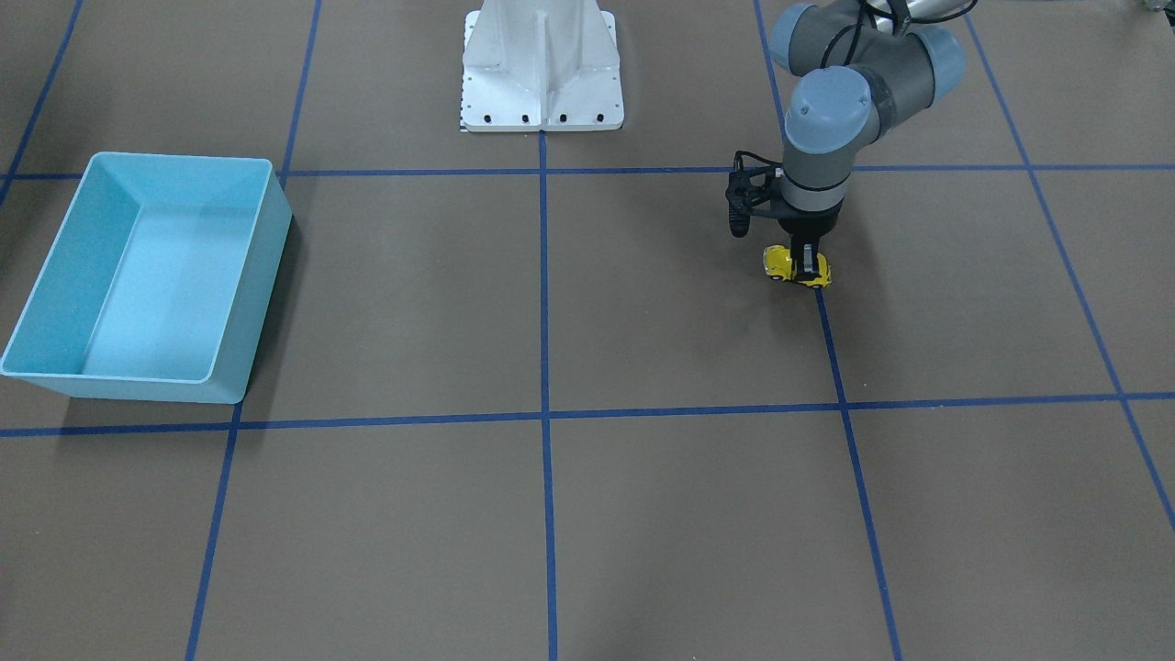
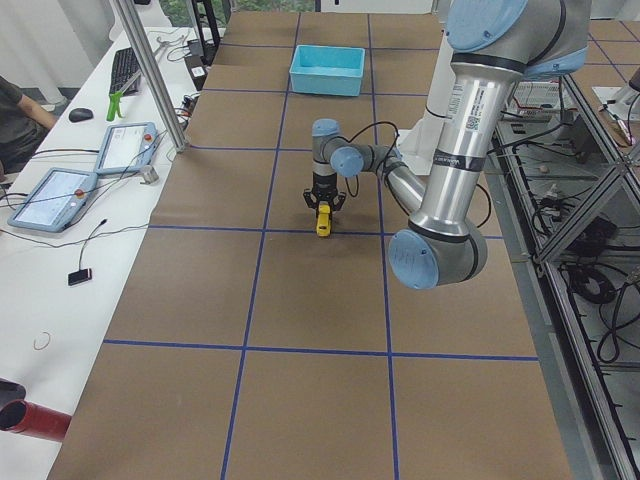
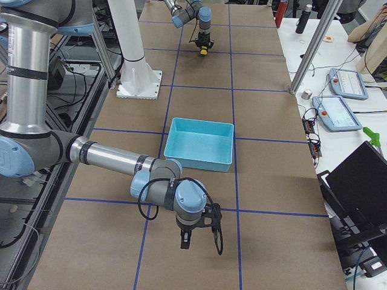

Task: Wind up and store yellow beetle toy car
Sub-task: 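Press the left gripper on the car and drag it backward, then pull the car farther back toward the robot with the left gripper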

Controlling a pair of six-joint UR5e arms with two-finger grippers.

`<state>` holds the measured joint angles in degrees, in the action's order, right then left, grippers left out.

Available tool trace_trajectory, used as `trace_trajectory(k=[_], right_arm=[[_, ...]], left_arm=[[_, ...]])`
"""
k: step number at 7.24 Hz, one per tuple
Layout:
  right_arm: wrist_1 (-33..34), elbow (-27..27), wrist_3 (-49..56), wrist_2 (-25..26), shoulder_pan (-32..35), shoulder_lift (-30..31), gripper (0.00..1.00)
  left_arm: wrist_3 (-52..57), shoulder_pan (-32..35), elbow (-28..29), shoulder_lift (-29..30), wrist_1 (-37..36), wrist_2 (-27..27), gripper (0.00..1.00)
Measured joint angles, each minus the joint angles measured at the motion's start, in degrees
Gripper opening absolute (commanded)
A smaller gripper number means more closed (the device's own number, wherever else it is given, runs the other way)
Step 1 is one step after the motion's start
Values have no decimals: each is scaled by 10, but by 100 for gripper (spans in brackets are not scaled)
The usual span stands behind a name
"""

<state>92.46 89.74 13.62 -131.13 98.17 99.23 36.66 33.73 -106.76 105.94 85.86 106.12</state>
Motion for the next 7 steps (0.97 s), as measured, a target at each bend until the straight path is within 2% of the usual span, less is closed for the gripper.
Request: trace_trajectory(k=[7], right_arm=[[0,0,0,0,0,0,100]], left_arm=[[2,1,-3,-48,51,-10,0]])
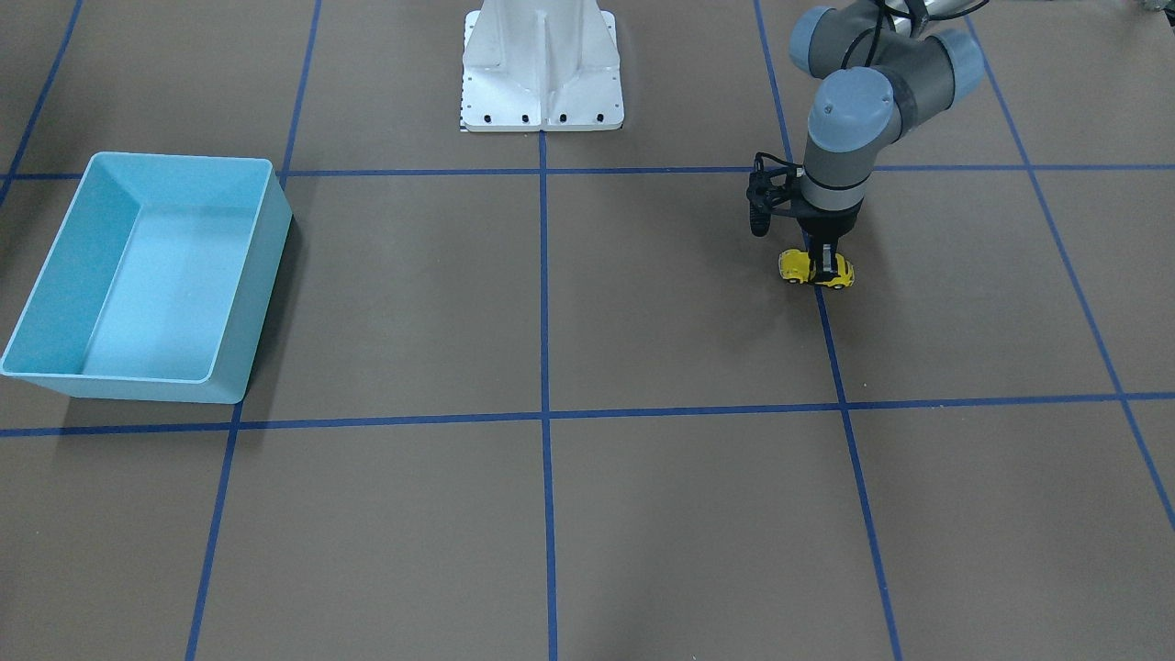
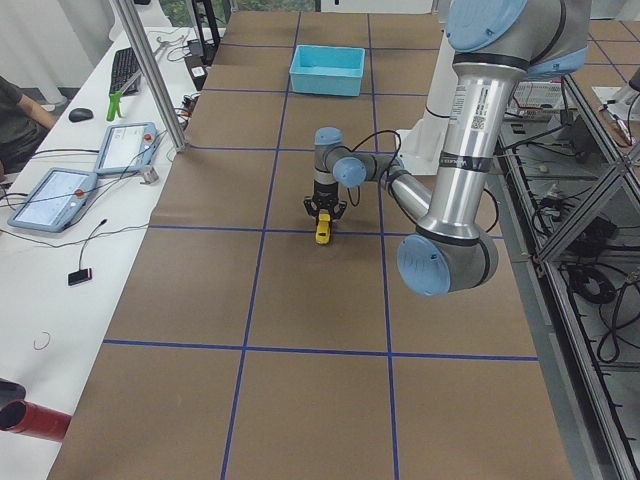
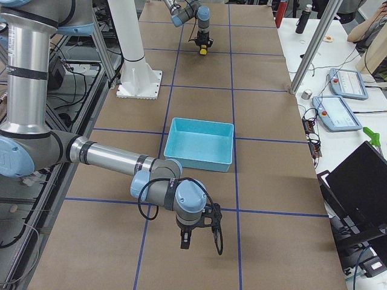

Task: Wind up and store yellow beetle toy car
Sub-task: 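Pull the car farther back toward the robot with the left gripper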

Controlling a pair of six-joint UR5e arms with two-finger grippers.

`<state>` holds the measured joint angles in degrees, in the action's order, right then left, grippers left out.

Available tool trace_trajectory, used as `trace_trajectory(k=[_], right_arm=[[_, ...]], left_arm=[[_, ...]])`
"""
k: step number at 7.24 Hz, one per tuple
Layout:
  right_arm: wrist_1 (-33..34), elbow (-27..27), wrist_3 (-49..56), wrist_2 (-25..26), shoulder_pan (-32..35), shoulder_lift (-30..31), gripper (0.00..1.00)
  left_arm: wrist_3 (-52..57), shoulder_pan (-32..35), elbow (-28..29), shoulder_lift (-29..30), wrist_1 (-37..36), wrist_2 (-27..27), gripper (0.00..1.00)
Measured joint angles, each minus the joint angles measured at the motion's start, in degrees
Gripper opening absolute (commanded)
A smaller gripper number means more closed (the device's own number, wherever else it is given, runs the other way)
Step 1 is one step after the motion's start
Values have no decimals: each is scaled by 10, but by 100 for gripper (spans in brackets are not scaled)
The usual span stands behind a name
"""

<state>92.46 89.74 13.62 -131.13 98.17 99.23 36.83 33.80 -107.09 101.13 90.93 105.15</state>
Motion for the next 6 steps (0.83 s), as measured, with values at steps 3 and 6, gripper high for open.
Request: trace_trajectory(k=[3,6], right_arm=[[0,1,0,0,0,0,100],[0,1,0,0,0,0,100]], left_arm=[[0,3,-4,-31,31,2,0],[0,5,-9,-57,60,5,0]])
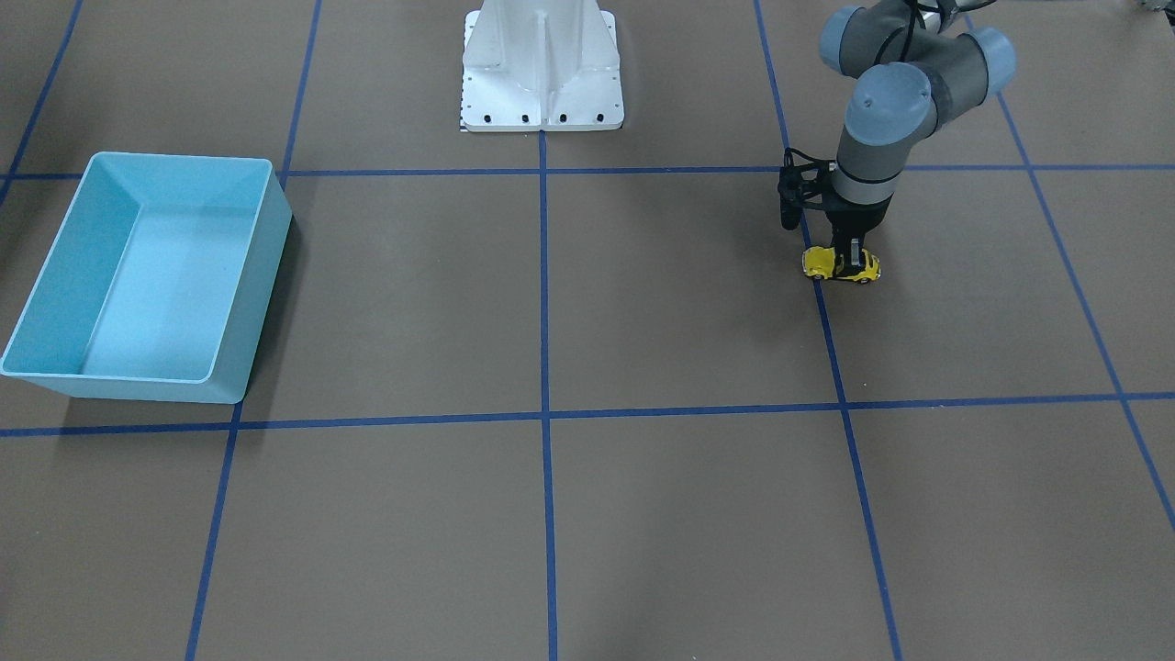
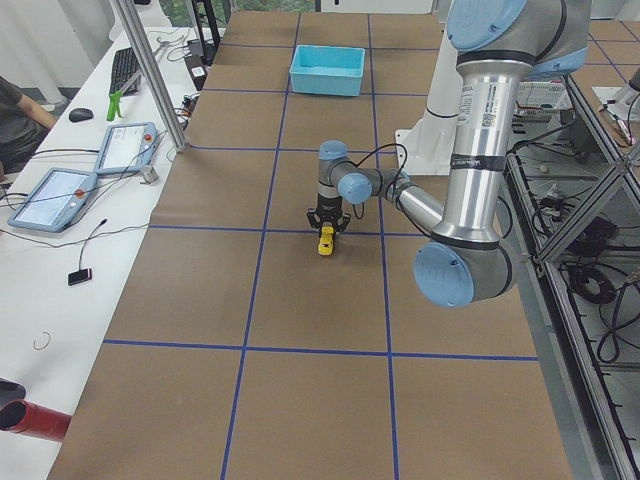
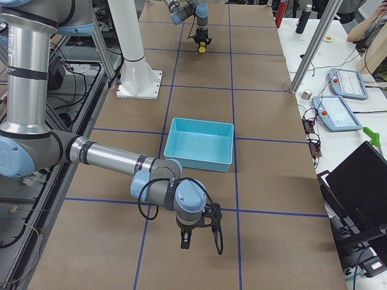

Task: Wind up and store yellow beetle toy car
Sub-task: 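Pull the car farther back toward the robot with the left gripper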

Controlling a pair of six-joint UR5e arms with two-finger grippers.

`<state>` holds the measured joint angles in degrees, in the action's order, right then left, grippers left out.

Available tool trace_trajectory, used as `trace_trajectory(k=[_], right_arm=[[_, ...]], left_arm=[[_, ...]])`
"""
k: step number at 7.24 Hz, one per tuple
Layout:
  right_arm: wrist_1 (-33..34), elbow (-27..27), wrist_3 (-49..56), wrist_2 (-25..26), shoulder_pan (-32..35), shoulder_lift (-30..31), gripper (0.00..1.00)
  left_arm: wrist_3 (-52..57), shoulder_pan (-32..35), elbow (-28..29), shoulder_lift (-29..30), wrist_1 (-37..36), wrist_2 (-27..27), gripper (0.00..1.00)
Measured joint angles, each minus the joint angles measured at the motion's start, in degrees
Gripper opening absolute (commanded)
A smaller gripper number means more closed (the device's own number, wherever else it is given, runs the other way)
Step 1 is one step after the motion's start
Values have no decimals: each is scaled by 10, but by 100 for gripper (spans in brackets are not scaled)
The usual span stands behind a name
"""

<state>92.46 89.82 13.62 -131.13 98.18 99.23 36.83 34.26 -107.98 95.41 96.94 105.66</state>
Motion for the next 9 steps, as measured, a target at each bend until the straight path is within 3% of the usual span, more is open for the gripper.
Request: trace_trajectory(k=[9], right_arm=[[0,0,0,0,0,-1,100]], left_arm=[[1,-2,-21,-44,24,2,0]])
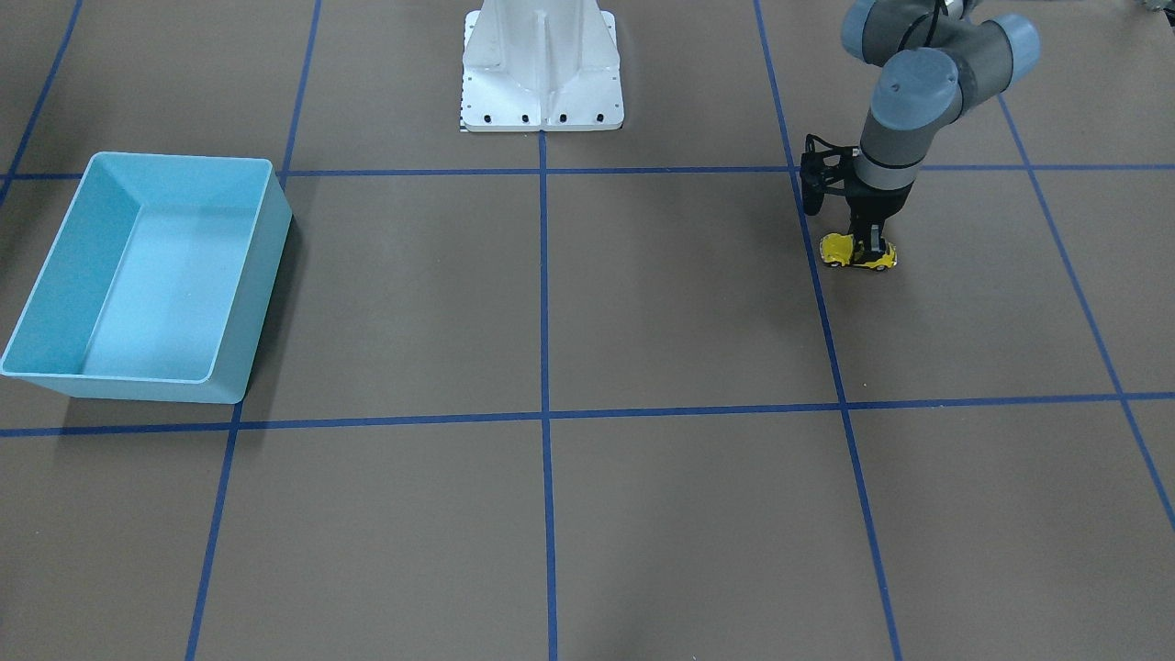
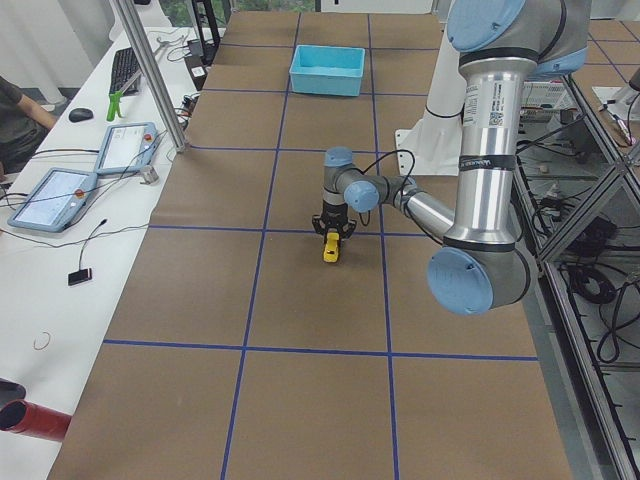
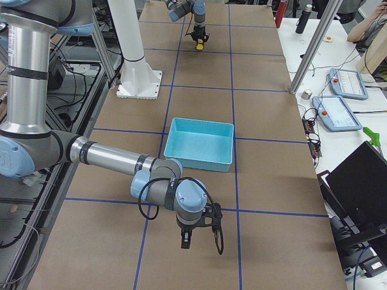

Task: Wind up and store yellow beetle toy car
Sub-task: 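Pull the car farther back toward the robot with the left gripper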

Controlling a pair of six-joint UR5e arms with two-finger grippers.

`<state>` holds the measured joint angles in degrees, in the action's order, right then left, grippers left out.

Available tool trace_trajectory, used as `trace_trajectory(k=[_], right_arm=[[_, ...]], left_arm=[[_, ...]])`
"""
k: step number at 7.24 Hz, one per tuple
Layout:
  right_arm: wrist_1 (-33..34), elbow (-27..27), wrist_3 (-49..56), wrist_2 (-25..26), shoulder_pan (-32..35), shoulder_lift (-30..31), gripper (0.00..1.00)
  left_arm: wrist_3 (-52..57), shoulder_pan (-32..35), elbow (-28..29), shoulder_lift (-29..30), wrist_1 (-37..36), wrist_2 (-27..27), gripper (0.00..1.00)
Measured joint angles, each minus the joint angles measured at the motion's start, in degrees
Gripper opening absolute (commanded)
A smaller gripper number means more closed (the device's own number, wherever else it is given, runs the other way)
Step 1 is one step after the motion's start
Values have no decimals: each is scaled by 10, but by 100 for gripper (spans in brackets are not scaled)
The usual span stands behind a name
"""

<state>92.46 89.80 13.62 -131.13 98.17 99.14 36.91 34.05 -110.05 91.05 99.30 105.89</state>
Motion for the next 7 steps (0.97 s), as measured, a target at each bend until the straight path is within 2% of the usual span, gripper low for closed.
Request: trace_trajectory(k=[7], right_arm=[[0,0,0,0,0,0,100]], left_arm=[[8,1,-4,-39,41,10,0]])
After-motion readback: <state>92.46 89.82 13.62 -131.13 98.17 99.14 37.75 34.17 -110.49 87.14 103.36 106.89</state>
